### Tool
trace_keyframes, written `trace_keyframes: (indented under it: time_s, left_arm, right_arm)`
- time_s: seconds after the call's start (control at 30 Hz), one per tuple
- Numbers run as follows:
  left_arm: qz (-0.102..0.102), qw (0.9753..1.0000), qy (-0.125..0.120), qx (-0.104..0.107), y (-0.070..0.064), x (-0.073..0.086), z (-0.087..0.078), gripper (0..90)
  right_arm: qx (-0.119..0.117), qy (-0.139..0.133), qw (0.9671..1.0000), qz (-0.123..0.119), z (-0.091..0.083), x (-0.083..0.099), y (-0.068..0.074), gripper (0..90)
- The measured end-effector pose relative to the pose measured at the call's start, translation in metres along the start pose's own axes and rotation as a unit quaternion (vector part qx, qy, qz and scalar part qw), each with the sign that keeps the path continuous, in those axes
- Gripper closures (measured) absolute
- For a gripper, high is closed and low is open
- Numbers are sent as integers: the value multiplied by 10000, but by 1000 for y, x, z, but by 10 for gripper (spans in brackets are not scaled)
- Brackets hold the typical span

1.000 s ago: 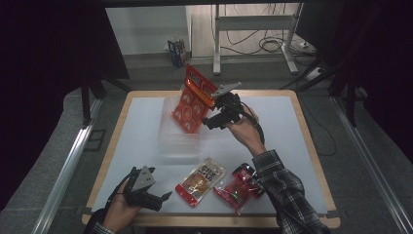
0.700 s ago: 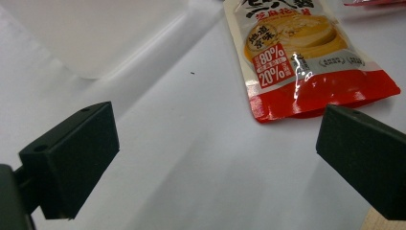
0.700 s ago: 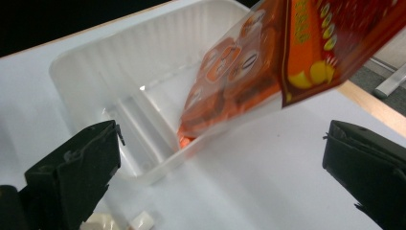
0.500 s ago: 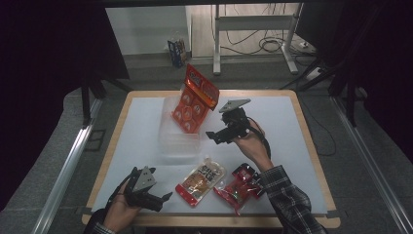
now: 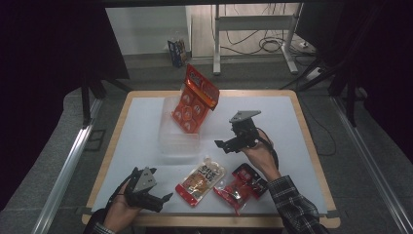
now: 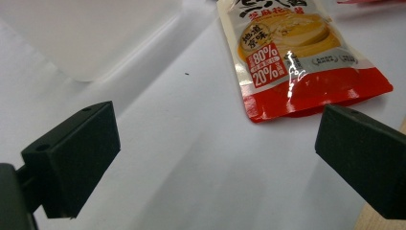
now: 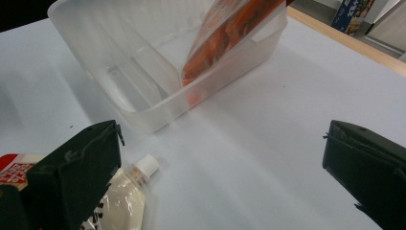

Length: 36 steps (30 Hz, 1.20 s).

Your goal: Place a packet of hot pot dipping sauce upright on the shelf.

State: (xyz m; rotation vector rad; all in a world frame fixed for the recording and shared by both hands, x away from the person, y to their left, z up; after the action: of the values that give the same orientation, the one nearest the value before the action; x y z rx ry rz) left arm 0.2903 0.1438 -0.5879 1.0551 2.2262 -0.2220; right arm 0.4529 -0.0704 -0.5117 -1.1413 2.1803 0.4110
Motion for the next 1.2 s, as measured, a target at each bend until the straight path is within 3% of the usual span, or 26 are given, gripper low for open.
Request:
trace_keyframes:
  time_s: [0.57, 0.9, 1.2]
  left_arm:
    - [-64, 9998, -75, 189, -8, -6, -1, 15]
    - [-157, 9985, -206, 483, -21, -22, 1, 20]
    - [170, 9970, -242, 714, -42, -41, 9, 73]
  right_arm:
    - [53, -74, 9999, 53, -27, 19, 3, 0]
    - [76, -169, 9994, 299, -42, 44, 6, 0]
    - [228, -11, 9991, 367, -46, 73, 12, 0]
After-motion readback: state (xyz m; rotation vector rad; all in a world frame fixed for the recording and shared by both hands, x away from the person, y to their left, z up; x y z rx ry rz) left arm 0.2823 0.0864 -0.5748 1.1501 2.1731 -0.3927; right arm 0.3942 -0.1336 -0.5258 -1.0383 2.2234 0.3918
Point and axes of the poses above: each handheld gripper's, and its own axes: z roughly forward along the jaws, x roughly out of its underside, y roughly to its left, the point moved 10 cm from there along z, roughly forward along the jaws, and after that the axes turned 10 degrees about y, right-handed, at the moved point
